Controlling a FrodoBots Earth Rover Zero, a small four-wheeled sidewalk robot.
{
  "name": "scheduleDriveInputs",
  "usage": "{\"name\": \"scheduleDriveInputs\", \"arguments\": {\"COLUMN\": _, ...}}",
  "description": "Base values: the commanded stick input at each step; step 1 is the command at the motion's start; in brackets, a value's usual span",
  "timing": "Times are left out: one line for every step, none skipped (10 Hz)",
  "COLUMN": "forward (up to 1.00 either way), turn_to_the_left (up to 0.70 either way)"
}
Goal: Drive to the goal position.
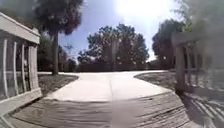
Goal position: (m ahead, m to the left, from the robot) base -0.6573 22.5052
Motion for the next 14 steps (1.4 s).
{"name": "scheduleDriveInputs", "arguments": {"forward": 0.7, "turn_to_the_left": 0.0}}
{"name": "scheduleDriveInputs", "arguments": {"forward": 0.7, "turn_to_the_left": 0.0}}
{"name": "scheduleDriveInputs", "arguments": {"forward": 0.7, "turn_to_the_left": 0.0}}
{"name": "scheduleDriveInputs", "arguments": {"forward": 0.7, "turn_to_the_left": 0.0}}
{"name": "scheduleDriveInputs", "arguments": {"forward": 0.7, "turn_to_the_left": 0.0}}
{"name": "scheduleDriveInputs", "arguments": {"forward": 0.7, "turn_to_the_left": 0.0}}
{"name": "scheduleDriveInputs", "arguments": {"forward": 0.7, "turn_to_the_left": 0.0}}
{"name": "scheduleDriveInputs", "arguments": {"forward": 0.7, "turn_to_the_left": 0.0}}
{"name": "scheduleDriveInputs", "arguments": {"forward": 0.7, "turn_to_the_left": 0.0}}
{"name": "scheduleDriveInputs", "arguments": {"forward": 0.7, "turn_to_the_left": 0.0}}
{"name": "scheduleDriveInputs", "arguments": {"forward": 0.7, "turn_to_the_left": 0.0}}
{"name": "scheduleDriveInputs", "arguments": {"forward": 0.7, "turn_to_the_left": 0.0}}
{"name": "scheduleDriveInputs", "arguments": {"forward": 0.7, "turn_to_the_left": 0.0}}
{"name": "scheduleDriveInputs", "arguments": {"forward": 0.7, "turn_to_the_left": 0.0}}
